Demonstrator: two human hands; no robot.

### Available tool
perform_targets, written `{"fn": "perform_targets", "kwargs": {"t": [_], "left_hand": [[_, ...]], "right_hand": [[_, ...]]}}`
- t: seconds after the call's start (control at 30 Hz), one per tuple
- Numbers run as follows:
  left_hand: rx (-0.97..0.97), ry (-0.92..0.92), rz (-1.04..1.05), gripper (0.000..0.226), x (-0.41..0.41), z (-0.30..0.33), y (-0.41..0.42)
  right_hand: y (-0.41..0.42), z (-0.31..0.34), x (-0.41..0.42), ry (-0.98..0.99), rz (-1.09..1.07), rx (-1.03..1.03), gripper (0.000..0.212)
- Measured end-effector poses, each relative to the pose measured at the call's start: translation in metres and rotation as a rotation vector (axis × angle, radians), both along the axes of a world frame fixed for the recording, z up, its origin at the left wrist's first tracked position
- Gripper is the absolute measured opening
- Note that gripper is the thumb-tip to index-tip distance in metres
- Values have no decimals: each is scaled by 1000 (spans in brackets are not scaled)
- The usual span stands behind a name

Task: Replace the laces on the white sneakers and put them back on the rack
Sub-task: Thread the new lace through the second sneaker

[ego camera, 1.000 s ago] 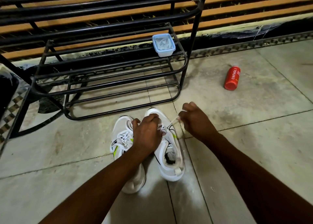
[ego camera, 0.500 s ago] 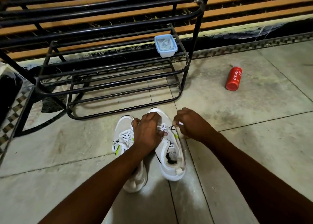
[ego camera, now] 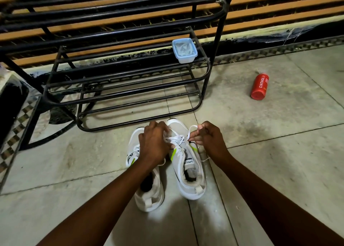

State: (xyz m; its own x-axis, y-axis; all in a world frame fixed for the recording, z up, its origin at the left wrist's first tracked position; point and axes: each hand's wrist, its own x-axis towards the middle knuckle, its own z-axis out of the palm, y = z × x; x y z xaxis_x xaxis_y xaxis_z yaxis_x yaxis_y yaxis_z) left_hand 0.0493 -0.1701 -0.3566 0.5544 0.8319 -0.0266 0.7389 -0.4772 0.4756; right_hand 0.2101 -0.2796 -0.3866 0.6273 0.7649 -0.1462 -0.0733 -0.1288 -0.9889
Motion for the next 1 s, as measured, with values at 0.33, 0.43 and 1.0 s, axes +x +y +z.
{"fn": "perform_targets", "kwargs": {"t": [0.33, 0.43, 1.0], "left_hand": [[166, 207, -234, 21, -14, 1, -5], [123, 49, -215, 19, -14, 4, -3], [143, 65, -439, 33, -26, 5, 24]], "right_hand": [[-3, -9, -4, 35, -85, -22, 26], [-4, -12, -12, -98, -127, -46, 26], [-6, -9, -21, -279, -152, -115, 27]]}}
